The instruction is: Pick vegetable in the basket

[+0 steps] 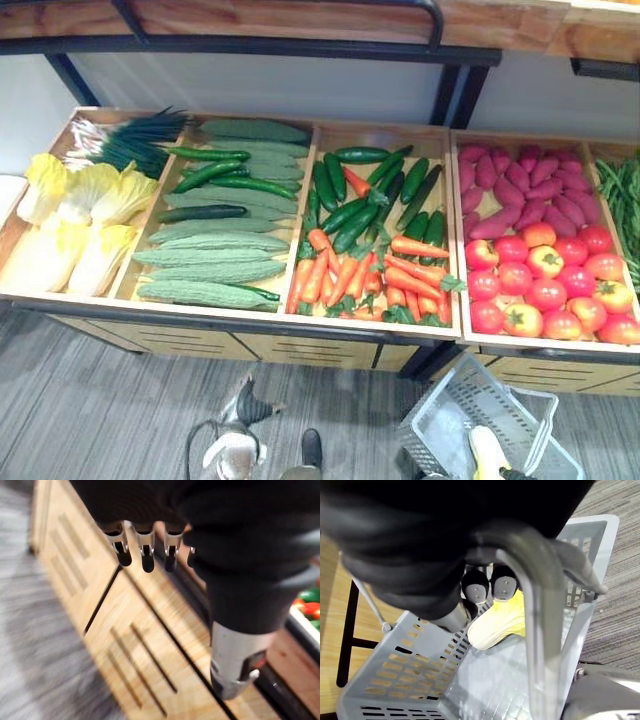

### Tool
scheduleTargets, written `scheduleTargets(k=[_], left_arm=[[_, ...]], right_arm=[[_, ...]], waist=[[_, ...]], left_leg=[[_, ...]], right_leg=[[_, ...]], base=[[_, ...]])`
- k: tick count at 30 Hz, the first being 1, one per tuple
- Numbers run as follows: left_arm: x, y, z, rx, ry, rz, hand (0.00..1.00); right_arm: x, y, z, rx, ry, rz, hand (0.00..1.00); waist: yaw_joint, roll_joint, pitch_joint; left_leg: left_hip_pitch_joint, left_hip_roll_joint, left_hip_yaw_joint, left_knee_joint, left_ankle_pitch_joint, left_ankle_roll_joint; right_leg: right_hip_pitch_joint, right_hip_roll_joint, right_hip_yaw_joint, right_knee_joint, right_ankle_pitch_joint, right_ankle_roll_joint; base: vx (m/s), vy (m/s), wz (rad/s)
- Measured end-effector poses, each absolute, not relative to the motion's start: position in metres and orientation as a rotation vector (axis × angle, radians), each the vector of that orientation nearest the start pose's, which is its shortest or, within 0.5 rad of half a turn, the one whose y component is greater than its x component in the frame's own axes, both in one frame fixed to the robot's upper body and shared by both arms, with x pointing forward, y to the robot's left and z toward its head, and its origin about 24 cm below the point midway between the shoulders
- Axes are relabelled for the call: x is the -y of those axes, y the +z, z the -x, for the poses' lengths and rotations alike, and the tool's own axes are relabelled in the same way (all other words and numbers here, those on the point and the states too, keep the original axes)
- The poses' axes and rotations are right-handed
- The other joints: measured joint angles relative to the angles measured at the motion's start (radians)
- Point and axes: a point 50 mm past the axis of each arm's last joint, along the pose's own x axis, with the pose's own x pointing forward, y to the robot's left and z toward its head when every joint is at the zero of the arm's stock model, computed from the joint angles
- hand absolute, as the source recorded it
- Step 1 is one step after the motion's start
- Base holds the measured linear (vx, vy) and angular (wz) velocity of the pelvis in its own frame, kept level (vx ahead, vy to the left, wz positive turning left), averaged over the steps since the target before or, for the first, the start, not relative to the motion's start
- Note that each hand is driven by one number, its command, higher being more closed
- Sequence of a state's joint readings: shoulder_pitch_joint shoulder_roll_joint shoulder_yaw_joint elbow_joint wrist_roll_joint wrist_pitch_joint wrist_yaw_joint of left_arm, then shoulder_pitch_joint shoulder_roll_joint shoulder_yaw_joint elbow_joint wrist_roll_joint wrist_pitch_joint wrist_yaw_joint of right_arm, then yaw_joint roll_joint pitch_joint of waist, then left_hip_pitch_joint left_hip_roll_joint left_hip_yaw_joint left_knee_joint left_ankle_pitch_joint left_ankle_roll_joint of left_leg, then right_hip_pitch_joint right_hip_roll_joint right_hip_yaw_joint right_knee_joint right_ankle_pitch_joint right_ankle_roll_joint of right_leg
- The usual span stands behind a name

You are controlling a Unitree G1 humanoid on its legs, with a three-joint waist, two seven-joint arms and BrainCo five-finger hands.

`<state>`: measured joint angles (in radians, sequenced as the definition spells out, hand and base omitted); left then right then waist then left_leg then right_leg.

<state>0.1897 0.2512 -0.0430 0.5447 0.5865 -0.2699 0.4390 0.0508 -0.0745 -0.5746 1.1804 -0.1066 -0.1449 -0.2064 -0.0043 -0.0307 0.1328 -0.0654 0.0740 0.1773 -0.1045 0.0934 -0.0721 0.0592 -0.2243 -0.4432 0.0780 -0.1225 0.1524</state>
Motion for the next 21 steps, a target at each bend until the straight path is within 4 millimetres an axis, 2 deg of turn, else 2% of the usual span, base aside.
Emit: scheduleTargets(k=[4,8,12,14,18,21], left_arm=[[-0.211,-0.031,-0.179,-0.026,0.235,-0.851,0.00],[-0.201,0.004,-0.188,0.182,0.234,-0.859,0.00],[-0.195,0.021,-0.195,0.285,0.186,-0.874,0.00],[-0.192,0.030,-0.202,0.340,0.139,-0.913,0.00],[-0.192,0.040,-0.215,0.389,0.065,-0.974,0.00],[-0.193,0.055,-0.230,0.454,0.038,-1.019,0.00]], right_arm=[[0.247,-0.159,-0.062,-1.083,-0.729,-0.020,1.00],[0.248,-0.158,-0.063,-1.082,-0.731,-0.011,1.00],[0.251,-0.157,-0.066,-1.078,-0.702,0.023,1.00],[0.254,-0.156,-0.065,-1.077,-0.703,0.032,1.00],[0.256,-0.156,-0.066,-1.080,-0.677,0.057,1.00],[0.262,-0.153,-0.068,-1.072,-0.663,0.092,1.00]], waist=[[-0.006,-0.006,0.002],[-0.019,-0.009,0.002],[-0.026,-0.004,-0.002],[-0.048,0.005,-0.005],[-0.072,0.011,-0.007],[-0.074,0.020,-0.012]], left_leg=[[0.004,-0.021,0.001,0.000,-0.002,0.011],[0.019,-0.027,0.039,0.000,-0.003,0.012],[0.054,-0.016,0.097,-0.001,-0.004,0.010],[0.058,0.004,0.116,-0.001,-0.008,0.004],[0.074,0.033,0.149,-0.001,-0.021,-0.013],[0.074,0.047,0.199,-0.001,-0.025,-0.017]], right_leg=[[0.015,-0.018,0.001,-0.016,0.020,0.017],[0.018,-0.024,0.038,-0.020,0.020,0.016],[0.019,-0.013,0.092,-0.019,0.018,0.013],[0.014,0.005,0.105,-0.020,0.014,0.004],[0.000,0.031,0.139,-0.016,0.008,-0.007],[-0.039,0.039,0.187,-0.005,0.007,-0.009]], base=[[0.12,0.023,0.05],[0.10,0.011,-0.12],[0.05,-0.019,-0.40],[0.00,-0.047,-0.22],[-0.04,-0.042,-0.31],[-0.03,0.001,-0.45]])
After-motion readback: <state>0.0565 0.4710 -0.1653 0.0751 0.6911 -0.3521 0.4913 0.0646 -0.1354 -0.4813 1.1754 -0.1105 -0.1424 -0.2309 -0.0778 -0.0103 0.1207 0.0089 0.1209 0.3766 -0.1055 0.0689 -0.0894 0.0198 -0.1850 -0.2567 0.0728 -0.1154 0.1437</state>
